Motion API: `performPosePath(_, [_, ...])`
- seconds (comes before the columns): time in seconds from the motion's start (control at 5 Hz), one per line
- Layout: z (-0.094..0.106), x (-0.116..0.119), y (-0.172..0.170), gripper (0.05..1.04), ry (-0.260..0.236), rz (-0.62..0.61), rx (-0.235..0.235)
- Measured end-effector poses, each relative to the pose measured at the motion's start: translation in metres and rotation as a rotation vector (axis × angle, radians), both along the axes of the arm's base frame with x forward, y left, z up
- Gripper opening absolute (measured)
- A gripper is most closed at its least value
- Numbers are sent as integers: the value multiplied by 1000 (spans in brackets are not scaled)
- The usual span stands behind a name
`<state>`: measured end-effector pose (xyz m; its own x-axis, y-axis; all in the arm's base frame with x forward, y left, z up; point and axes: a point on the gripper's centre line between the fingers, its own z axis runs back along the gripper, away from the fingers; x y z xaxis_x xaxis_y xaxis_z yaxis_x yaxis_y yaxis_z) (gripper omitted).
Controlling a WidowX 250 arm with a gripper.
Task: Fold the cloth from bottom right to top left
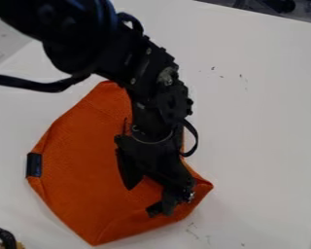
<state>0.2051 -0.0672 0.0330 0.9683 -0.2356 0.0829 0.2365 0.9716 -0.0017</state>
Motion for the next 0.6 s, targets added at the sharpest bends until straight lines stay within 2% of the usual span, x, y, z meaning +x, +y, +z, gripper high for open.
performPosePath(0.4, [-17, -7, -4, 1000, -9, 56, -61])
performPosePath(0.6, [-24, -8, -5, 953, -8, 67, -115])
